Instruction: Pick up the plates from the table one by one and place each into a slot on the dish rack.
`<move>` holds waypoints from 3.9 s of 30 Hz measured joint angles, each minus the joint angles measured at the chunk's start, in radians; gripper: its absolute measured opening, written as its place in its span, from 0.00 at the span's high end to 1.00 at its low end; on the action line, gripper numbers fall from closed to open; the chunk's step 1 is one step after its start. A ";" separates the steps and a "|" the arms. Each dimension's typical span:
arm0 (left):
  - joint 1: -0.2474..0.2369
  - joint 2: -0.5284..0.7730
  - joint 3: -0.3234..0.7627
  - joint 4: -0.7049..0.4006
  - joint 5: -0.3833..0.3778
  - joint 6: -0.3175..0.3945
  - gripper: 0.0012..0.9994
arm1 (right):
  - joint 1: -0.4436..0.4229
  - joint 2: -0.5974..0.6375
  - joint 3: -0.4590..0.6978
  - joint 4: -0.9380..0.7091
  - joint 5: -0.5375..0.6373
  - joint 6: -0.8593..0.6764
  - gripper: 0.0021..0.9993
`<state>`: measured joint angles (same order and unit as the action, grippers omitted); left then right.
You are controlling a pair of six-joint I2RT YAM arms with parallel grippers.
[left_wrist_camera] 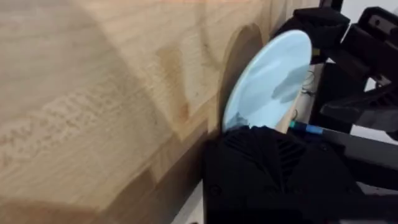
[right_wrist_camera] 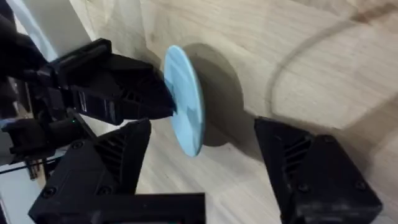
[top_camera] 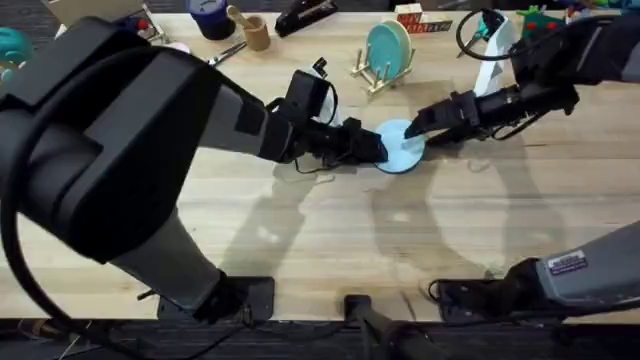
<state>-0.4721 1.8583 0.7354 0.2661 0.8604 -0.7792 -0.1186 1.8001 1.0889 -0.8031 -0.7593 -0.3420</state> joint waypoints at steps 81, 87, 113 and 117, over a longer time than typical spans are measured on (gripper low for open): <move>-0.039 -0.160 -0.004 -0.264 -0.270 0.045 0.96 | 0.105 -0.119 0.009 -0.099 0.069 0.013 0.97; -0.028 -0.336 -0.026 -0.425 -0.441 0.113 0.96 | 0.103 -0.265 0.063 -0.131 0.098 0.012 0.97; -0.027 -0.894 0.237 -0.997 -0.731 0.586 0.96 | 0.283 -0.449 0.575 -0.428 0.535 0.000 0.97; -0.027 -0.894 0.264 -1.005 -0.748 0.627 0.49 | 0.324 -0.449 0.577 -0.432 0.588 -0.003 0.97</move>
<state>-0.4995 0.9646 0.9998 -0.7387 0.1127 -0.1517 0.2057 1.3510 1.6657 -1.2350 -0.1709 -0.3454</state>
